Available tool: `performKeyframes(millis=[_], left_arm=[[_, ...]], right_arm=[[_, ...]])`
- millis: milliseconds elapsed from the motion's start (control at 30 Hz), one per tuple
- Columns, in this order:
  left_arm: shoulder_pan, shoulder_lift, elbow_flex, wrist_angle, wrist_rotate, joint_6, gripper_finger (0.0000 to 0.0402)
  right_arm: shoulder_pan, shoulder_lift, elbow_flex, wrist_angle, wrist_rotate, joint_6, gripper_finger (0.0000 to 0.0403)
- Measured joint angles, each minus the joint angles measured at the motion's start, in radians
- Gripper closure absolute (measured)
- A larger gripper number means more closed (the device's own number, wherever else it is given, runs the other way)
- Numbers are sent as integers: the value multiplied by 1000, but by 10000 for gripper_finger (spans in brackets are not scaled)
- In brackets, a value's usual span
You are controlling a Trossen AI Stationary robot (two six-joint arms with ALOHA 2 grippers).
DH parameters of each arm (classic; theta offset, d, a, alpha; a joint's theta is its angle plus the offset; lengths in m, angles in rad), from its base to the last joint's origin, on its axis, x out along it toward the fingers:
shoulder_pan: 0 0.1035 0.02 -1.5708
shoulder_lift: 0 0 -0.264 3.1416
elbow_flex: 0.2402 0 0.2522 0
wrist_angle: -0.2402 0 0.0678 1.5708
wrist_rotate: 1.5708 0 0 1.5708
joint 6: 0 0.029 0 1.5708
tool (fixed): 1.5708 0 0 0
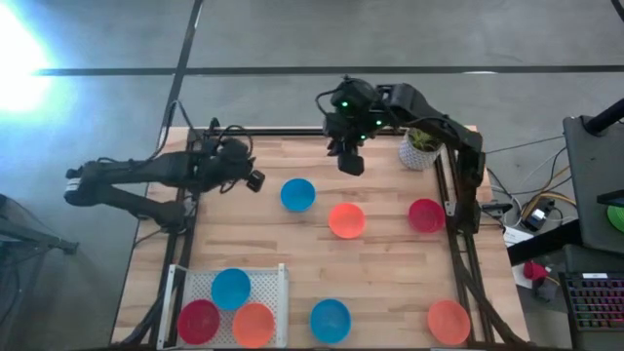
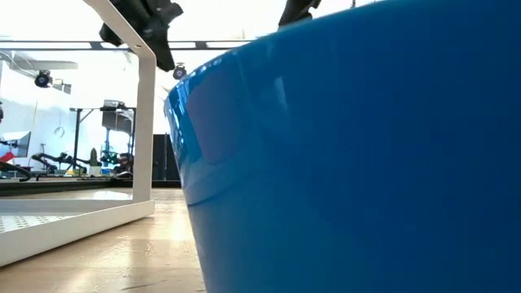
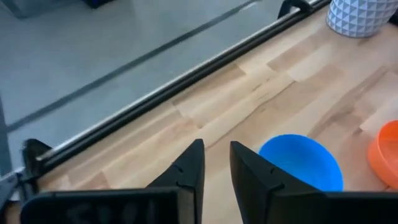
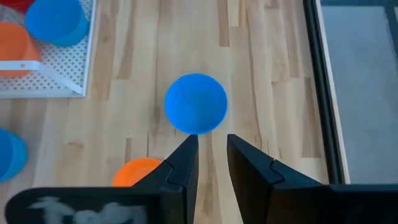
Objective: Pick & Place Mini bowls
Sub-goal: Stack the top blue bowl on top of the blue bowl on the shelf
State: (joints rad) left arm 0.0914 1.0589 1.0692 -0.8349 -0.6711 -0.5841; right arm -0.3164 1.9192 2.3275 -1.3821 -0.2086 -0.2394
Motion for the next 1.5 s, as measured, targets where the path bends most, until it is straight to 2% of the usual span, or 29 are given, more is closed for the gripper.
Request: performKeyframes(millis=[400,700,900,1067,1500], left_arm=[[136,227,24,27,181,-101,325],[140,368,32,56,271,-137,325],[139,445,32,86,310,-157,325],[139,511,31,125,387,-154,325],[139,601,29,156,424,-153,325]], right_arm=[[0,-202,-193,61,-1,4,323],[0,-363,-406,210,0,5,329],[0,-433,-501,271,-1,-5,322],[0,-457,-542,284,-1,-8,323],[0,-464,-559,312,-1,-8,329]])
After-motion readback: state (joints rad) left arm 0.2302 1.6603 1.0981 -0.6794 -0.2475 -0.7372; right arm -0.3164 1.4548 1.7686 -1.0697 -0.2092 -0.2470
